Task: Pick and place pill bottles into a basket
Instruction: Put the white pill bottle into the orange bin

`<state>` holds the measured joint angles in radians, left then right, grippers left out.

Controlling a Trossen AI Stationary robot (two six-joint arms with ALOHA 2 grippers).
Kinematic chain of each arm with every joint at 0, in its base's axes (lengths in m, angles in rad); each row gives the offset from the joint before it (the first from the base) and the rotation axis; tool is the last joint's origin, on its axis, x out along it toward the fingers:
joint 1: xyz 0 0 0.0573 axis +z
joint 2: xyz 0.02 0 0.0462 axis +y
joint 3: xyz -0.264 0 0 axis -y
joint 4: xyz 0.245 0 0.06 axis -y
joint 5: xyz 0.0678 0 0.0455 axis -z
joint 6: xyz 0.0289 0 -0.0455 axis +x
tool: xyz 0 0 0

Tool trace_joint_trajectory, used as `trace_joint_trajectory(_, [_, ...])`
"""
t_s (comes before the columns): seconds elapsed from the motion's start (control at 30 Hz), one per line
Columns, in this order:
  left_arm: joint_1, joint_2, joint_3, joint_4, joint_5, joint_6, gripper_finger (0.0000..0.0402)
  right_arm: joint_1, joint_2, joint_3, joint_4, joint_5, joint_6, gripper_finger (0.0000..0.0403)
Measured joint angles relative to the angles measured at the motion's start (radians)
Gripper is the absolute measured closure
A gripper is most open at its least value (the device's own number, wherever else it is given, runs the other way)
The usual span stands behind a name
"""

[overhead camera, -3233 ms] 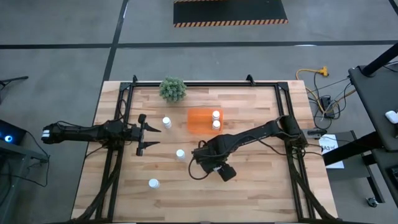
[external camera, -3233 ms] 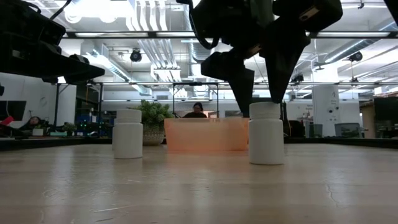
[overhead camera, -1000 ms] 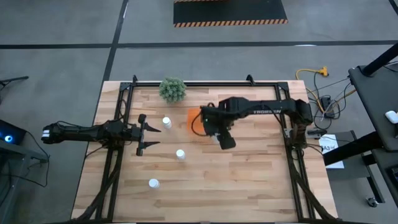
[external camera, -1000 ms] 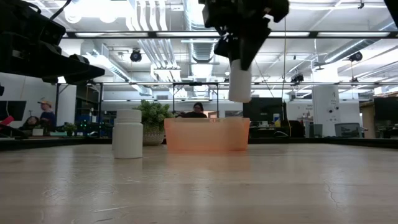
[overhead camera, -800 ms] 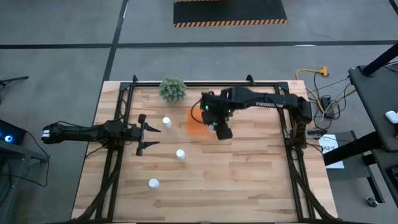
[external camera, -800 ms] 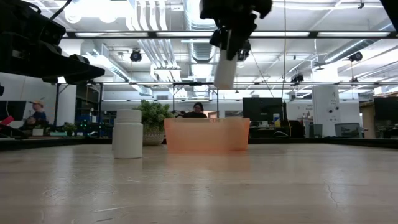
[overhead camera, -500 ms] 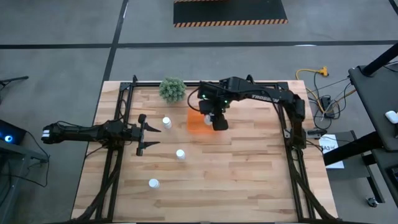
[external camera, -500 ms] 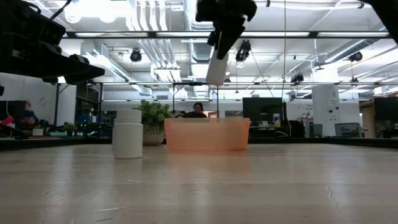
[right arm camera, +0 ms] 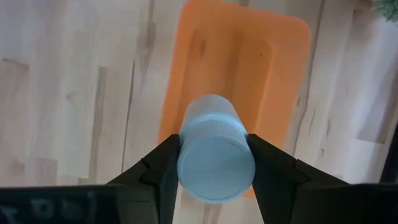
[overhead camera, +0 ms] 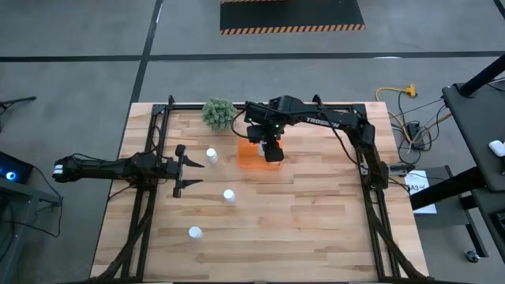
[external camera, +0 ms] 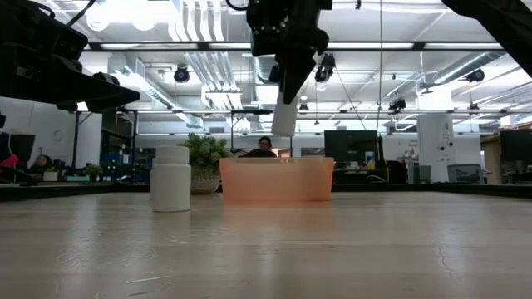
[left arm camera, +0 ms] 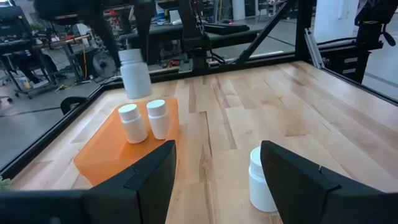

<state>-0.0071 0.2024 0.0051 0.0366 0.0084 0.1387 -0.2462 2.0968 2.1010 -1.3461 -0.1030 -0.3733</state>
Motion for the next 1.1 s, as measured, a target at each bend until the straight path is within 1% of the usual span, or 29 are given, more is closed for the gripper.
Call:
trace_joint_trajectory(0.27, [0.000, 0.000, 0.000, 0.000, 0.000, 0.000, 0.0185, -0.001, 0.000, -0.043, 0.052, -0.008, 0.001, 0.0255])
trace_joint_trajectory(0.37, [0.000, 0.000, 0.000, 0.000, 0.000, 0.000, 0.0185, -0.002, 0.000, -0.078, 0.063, -0.010, -0.001, 0.0255])
trace_joint_trajectory(1.1, [0.000, 0.000, 0.000, 0.000, 0.000, 0.000, 0.0185, -0.003, 0.000, -0.351, 0.314, -0.009, -0.024, 0.0255])
